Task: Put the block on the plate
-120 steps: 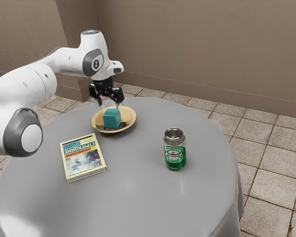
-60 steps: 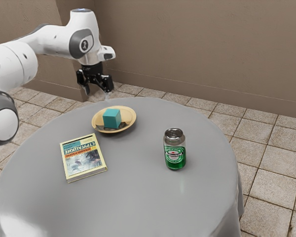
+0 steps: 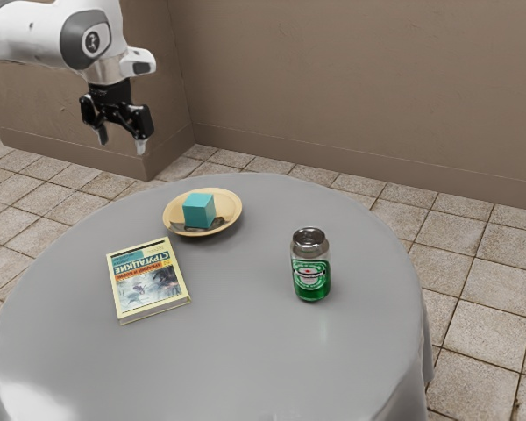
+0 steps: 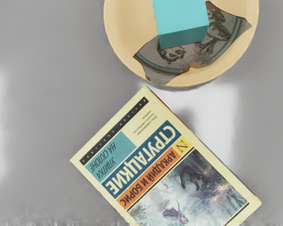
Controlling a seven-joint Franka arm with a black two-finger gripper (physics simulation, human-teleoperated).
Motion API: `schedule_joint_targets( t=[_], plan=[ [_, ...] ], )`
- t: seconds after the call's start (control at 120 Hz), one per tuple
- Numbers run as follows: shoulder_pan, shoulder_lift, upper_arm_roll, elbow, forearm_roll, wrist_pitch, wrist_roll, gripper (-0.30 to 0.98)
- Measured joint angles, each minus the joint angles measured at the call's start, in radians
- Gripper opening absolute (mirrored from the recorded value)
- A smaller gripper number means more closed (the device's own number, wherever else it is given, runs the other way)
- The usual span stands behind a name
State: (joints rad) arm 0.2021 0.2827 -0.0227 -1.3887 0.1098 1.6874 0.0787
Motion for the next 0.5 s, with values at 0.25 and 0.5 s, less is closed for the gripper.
schedule_joint_targets(
  t=[0.25, 0.5],
  plan=[
    [0.022, -0.114, 0.012, -0.053, 0.004, -0.05, 0.007, 0.69],
    [0.022, -0.172, 0.013, -0.081, 0.011, -0.09, 0.013, 0.69]
  ],
)
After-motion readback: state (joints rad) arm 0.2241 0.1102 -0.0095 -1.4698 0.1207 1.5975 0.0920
